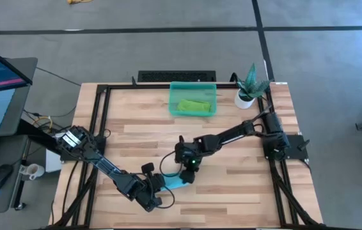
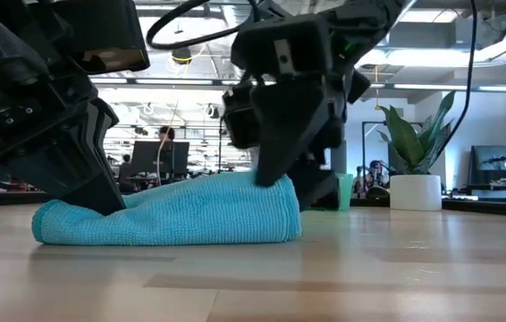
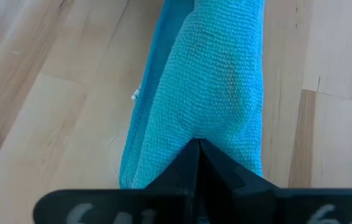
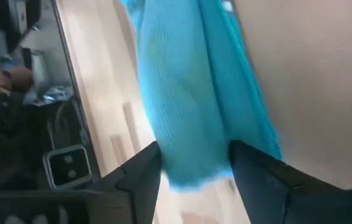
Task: Roll microfiber towels into tight, uniform cylinder then place into a basket
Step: Roll the blue microfiber cloth
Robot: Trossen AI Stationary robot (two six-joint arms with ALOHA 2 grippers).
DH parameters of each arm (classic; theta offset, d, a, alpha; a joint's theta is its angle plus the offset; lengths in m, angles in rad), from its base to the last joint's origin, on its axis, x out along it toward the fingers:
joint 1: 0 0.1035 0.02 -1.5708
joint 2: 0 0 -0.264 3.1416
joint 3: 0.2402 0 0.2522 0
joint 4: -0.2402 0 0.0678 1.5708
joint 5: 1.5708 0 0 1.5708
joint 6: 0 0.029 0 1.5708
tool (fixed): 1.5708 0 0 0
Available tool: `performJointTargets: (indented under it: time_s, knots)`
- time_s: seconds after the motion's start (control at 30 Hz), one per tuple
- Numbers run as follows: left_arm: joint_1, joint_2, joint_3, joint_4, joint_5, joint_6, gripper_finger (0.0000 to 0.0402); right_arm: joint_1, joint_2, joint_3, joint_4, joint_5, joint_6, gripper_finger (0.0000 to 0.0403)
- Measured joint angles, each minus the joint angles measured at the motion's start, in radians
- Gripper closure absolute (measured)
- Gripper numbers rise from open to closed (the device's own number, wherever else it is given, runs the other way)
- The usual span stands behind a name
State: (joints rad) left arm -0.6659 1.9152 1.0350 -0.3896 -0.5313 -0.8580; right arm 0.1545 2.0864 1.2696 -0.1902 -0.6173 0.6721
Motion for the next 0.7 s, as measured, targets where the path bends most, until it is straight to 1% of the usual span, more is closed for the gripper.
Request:
performJointTargets:
  time_s: [0.07,0.13,0.27,0.37,0.5,0.57,0.63,0.7]
  knots:
    - [0.000,0.000,-0.001,0.001,0.005,0.000,0.0400,-0.007,-0.028,-0.001,-0.048,0.003,-0.043,0.0188]
    - [0.000,0.000,-0.001,0.002,0.007,0.000,0.0400,-0.011,-0.065,-0.001,-0.096,0.034,-0.090,0.0189]
    - [0.000,0.000,-0.001,0.005,0.007,-0.022,0.0400,0.016,-0.154,-0.001,-0.173,0.165,-0.201,0.0191]
    - [0.000,0.000,-0.002,0.009,0.006,-0.043,0.0400,0.090,-0.203,-0.001,-0.172,0.264,-0.304,0.0190]
    - [0.000,0.000,-0.002,0.014,0.005,-0.046,0.0400,0.212,-0.206,0.000,-0.083,0.362,-0.433,0.0190]
    - [0.000,0.000,-0.002,0.016,0.004,-0.047,0.0400,0.264,-0.183,0.002,-0.005,0.412,-0.497,0.0191]
    - [0.000,0.000,-0.003,0.021,0.003,-0.048,0.0400,0.301,-0.160,0.000,0.027,0.477,-0.567,0.0192]
    - [0.000,0.001,-0.003,0.028,0.003,-0.048,0.0400,0.322,-0.136,0.000,0.077,0.518,-0.585,0.0193]
